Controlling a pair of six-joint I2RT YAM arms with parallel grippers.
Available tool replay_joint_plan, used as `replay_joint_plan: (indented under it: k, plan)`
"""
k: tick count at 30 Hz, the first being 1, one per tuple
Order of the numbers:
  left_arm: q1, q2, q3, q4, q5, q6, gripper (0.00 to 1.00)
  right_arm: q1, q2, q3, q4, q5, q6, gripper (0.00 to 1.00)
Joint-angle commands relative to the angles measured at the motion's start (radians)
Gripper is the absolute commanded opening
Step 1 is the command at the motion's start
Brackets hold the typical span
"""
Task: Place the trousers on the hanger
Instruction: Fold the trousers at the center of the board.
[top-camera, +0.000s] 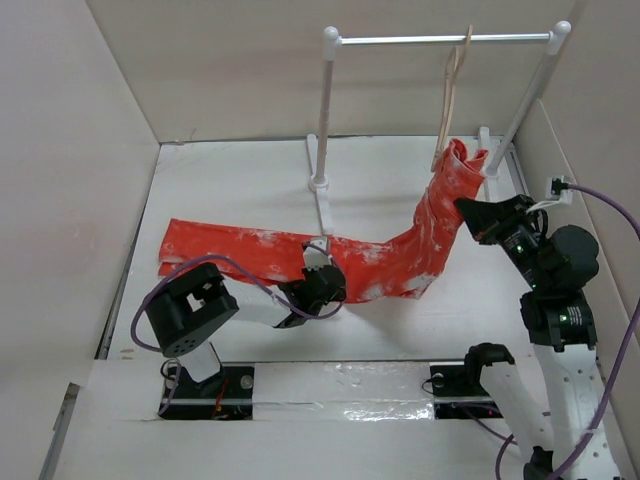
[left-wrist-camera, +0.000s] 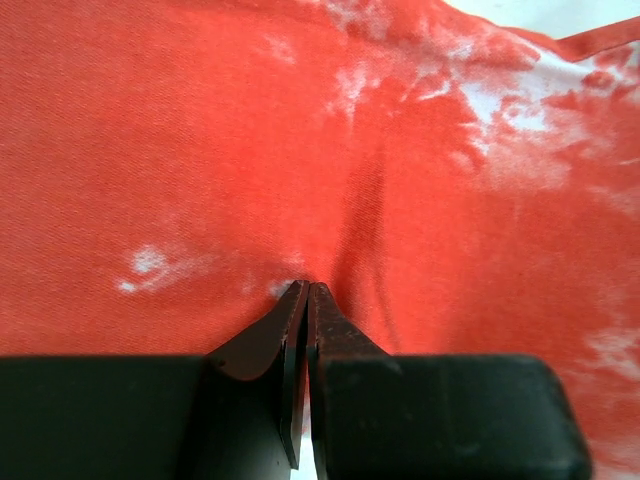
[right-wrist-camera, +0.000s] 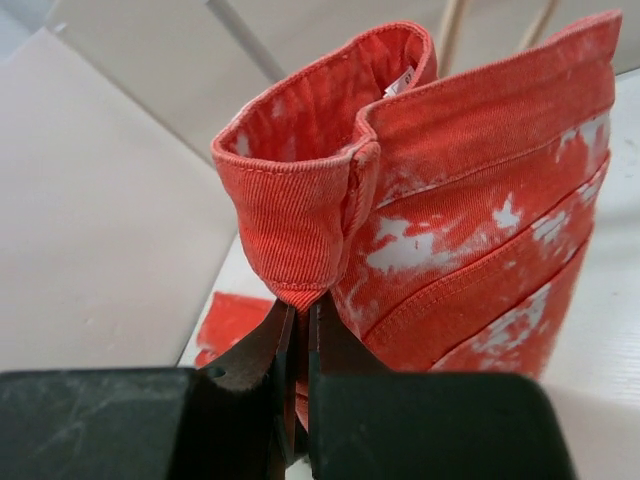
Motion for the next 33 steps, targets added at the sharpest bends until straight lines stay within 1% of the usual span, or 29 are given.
replay_joint_plan:
  k: [1,5,7,8,12,15,16,18,19,21,23,25,26,27,28,29,30,31,32,33]
  plan:
    - [-0.062,0.085,0.034,-0.012,0.056,-0.041,0.00,0.093,0.004,0.065,0.135,-0.043,0.055,0.00]
    - [-0.129,0.174,0.104,-0.038,0.053,-0.057,0.00,0.183,0.048,0.052,0.186,-0.045,0.077,0.00]
    - [-0.152,0.223,0.147,-0.058,0.042,-0.066,0.00,0.219,0.066,0.056,0.206,-0.001,0.077,0.00]
    - [-0.171,0.236,0.157,-0.066,0.044,-0.072,0.00,0.262,0.077,0.067,0.209,0.018,0.074,0.00]
    - [-0.215,0.299,0.198,-0.064,0.056,-0.080,0.00,0.359,0.184,0.145,0.225,0.116,0.043,0.00]
    - [-0.252,0.346,0.246,-0.078,0.059,-0.083,0.00,0.416,0.247,0.228,0.254,0.171,0.040,0.00]
    - [-0.252,0.360,0.276,-0.080,0.064,-0.083,0.00,0.431,0.290,0.284,0.255,0.183,0.034,0.00]
    - [-0.281,0.401,0.313,-0.092,0.074,-0.080,0.00,0.463,0.339,0.352,0.232,0.219,0.012,0.00]
    - [-0.281,0.414,0.348,-0.100,0.076,-0.077,0.00,0.498,0.384,0.384,0.229,0.234,0.003,0.00]
    - [-0.281,0.443,0.376,-0.106,0.091,-0.078,0.00,0.526,0.422,0.462,0.209,0.262,-0.008,0.00]
    - [-0.281,0.446,0.401,-0.109,0.091,-0.078,0.00,0.563,0.462,0.508,0.208,0.262,-0.017,0.00]
    - [-0.291,0.409,0.387,-0.123,0.050,-0.086,0.00,0.585,0.479,0.519,0.195,0.292,-0.035,0.00]
    - [-0.291,0.383,0.373,-0.126,0.030,-0.089,0.00,0.597,0.485,0.521,0.191,0.300,-0.041,0.00]
    - [-0.291,0.319,0.358,-0.130,-0.011,-0.092,0.00,0.597,0.493,0.512,0.185,0.312,-0.046,0.00]
    - [-0.291,0.284,0.318,-0.134,-0.031,-0.095,0.03,0.597,0.493,0.501,0.189,0.314,-0.049,0.00]
    - [-0.291,0.241,0.297,-0.137,-0.050,-0.088,0.19,0.597,0.493,0.489,0.197,0.315,-0.048,0.00]
    - [-0.291,0.151,0.275,-0.144,-0.092,-0.086,0.26,0.597,0.493,0.463,0.214,0.316,-0.046,0.00]
    - [-0.291,0.106,0.234,-0.155,-0.116,-0.087,0.34,0.597,0.496,0.457,0.218,0.316,-0.045,0.00]
    - [-0.291,0.057,0.214,-0.187,-0.137,-0.089,0.45,0.606,0.504,0.453,0.217,0.316,-0.046,0.00]
    - [-0.291,-0.044,0.197,-0.208,-0.184,-0.095,0.52,0.606,0.511,0.452,0.215,0.314,-0.046,0.00]
